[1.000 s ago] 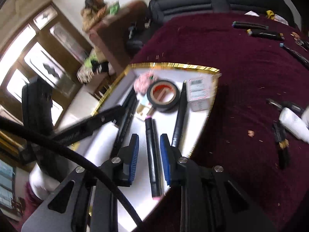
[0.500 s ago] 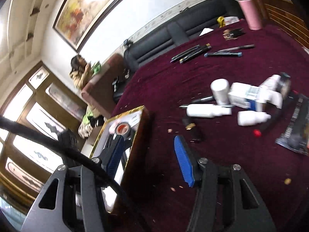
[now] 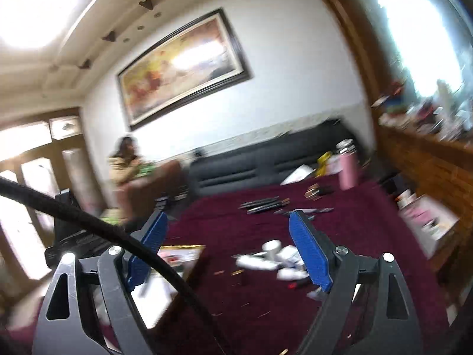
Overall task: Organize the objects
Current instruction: 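Swing both open tools away from the tray back toward the clutter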
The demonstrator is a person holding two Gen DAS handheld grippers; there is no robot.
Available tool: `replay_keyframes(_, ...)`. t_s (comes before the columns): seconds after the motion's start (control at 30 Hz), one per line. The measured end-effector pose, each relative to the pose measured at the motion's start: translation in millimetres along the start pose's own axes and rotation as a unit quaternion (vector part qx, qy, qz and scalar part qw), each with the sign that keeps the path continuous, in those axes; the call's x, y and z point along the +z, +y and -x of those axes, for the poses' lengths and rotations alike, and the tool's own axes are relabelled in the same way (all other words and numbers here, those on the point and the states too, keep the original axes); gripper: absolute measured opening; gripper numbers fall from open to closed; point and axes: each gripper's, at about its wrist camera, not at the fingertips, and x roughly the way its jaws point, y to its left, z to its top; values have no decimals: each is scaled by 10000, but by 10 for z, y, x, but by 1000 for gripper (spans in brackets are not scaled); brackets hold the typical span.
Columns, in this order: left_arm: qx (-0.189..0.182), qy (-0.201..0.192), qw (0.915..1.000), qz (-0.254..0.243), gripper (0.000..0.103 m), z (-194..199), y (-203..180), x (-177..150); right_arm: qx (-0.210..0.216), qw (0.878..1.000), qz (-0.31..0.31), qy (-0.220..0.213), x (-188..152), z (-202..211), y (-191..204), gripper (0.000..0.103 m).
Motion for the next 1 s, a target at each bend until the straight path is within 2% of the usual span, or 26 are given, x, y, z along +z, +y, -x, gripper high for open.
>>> replay_keyframes(0.03,-104,-232,9993,-286,54,171,-269,164,-43,10000,82,-35,155,100,1,85)
replay_keyframes(0.1,-133,-687,9949,-732,58,457,-695,418,-482,9973,437,-337,516,391,68,85)
replay_keyframes(0.17,-48,-1070,9888,-1041,66,699,-1011,649,-972,9893,883,-639,870,687,201,85)
replay_keyframes(0.27,154,-1532,9773,-1456,66,988,-1468,1045,-1576,9749,1333,-837,1497,1084,417,85)
replay_keyframes(0.33,312,-1750,9718,-1548,66,1136,-1675,1277,-2005,9619,1639,-875,1892,1283,569,85)
replay_keyframes(0.4,473,-2023,9646,-1625,69,1269,-1833,1527,-2551,9422,1998,-856,2272,1426,763,85)
replay_keyframes(0.53,652,-2288,9580,-1601,70,1440,-1943,1975,-3467,9082,2186,-849,3055,1652,1094,85)
replay_keyframes(0.6,740,-2308,9590,-1472,71,1478,-1925,2167,-3831,8915,2228,-938,3309,1720,1201,86)
replay_keyframes(0.63,781,-2298,9599,-1400,71,1542,-1892,2304,-4115,8765,2296,-986,3458,1730,1279,87)
replay_keyframes(0.73,935,-2404,9571,-1320,71,1620,-1812,2585,-5130,8059,2682,-1246,3683,1646,1444,87)
replay_keyframes(0.8,1020,-2489,9547,-1274,75,1648,-1686,2702,-5804,7471,2889,-1470,3755,1597,1502,87)
replay_keyframes(0.83,1030,-2454,9553,-1285,77,1628,-1615,2705,-6074,7216,2922,-1582,3772,1535,1495,89)
replay_keyframes(0.87,1022,-2400,9564,-1312,79,1592,-1545,2690,-6110,7190,2863,-1669,3770,1512,1491,95)
replay_keyframes(0.9,1013,-2339,9574,-1356,81,1563,-1479,2667,-5882,7413,2721,-1743,3739,1498,1491,100)
replay_keyframes(0.93,1003,-2219,9595,-1416,83,1479,-1370,2607,-5342,7861,2599,-1706,3677,1430,1445,103)
replay_keyframes(1.0,930,-1972,9666,-1345,86,1301,-1167,2455,-4765,8298,2486,-1501,3556,1230,1355,103)
